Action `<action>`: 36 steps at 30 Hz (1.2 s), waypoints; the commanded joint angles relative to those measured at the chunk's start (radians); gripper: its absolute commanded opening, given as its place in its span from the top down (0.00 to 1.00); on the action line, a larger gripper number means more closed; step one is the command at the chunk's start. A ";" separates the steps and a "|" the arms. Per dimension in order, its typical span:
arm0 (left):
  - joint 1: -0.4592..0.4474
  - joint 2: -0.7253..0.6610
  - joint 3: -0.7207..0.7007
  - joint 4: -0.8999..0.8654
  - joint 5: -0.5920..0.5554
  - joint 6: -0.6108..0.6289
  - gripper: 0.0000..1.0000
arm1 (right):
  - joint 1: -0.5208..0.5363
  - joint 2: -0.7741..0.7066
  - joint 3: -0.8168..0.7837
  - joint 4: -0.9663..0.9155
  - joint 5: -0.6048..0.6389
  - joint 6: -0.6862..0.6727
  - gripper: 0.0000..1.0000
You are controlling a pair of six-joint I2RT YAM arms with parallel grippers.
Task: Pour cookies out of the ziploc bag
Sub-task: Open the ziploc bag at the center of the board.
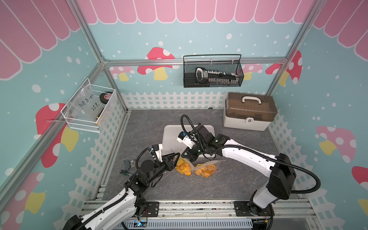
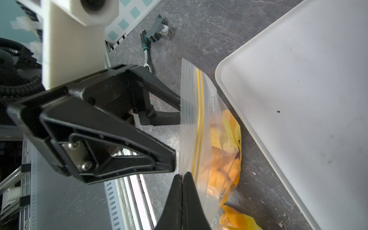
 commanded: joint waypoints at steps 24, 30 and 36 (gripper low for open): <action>-0.006 0.053 0.015 0.091 0.017 -0.006 0.97 | -0.030 -0.014 -0.002 -0.005 -0.045 -0.005 0.69; -0.007 0.056 0.015 0.089 0.015 -0.003 0.98 | -0.014 -0.015 0.007 -0.019 -0.031 -0.009 0.59; -0.007 0.052 0.019 0.083 0.017 -0.006 0.98 | -0.001 0.018 0.041 -0.081 0.059 -0.022 0.60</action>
